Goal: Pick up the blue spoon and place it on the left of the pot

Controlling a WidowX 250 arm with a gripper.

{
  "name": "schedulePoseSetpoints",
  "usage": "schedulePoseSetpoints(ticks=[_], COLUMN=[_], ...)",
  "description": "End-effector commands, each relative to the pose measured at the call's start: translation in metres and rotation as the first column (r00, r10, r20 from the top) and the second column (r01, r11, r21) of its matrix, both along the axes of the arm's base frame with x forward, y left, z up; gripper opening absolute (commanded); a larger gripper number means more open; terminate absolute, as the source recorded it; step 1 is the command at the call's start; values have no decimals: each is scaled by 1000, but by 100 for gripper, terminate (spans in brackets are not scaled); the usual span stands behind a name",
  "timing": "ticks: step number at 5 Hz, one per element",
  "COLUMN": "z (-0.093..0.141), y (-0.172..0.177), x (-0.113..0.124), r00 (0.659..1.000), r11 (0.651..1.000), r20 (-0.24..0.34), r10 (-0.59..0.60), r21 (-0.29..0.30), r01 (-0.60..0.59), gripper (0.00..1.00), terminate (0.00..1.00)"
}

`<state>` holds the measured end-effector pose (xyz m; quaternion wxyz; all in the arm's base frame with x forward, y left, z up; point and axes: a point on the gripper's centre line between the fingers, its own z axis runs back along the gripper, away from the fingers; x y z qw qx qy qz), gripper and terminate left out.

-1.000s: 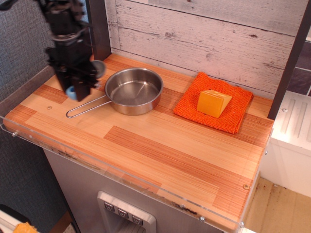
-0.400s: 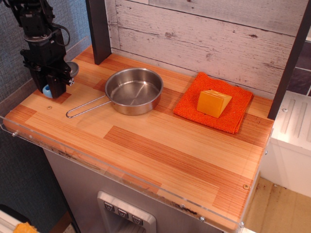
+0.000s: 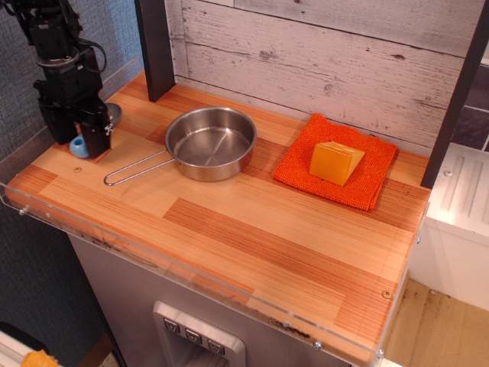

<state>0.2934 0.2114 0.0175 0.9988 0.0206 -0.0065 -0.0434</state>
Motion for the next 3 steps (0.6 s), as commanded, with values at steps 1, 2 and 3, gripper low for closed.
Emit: schedulePoseSetpoints(ticks=[1, 2, 3], z=[118, 142, 123], y=[-58, -106, -143], x=[-25, -34, -32], r00=[978, 979, 980], r11=[997, 1000, 997], r20=[202, 204, 193], r10=[-54, -11, -56], r21=[70, 29, -48], r01=[40, 5, 66], gripper=[100, 100, 100], terminate=[0, 0, 0])
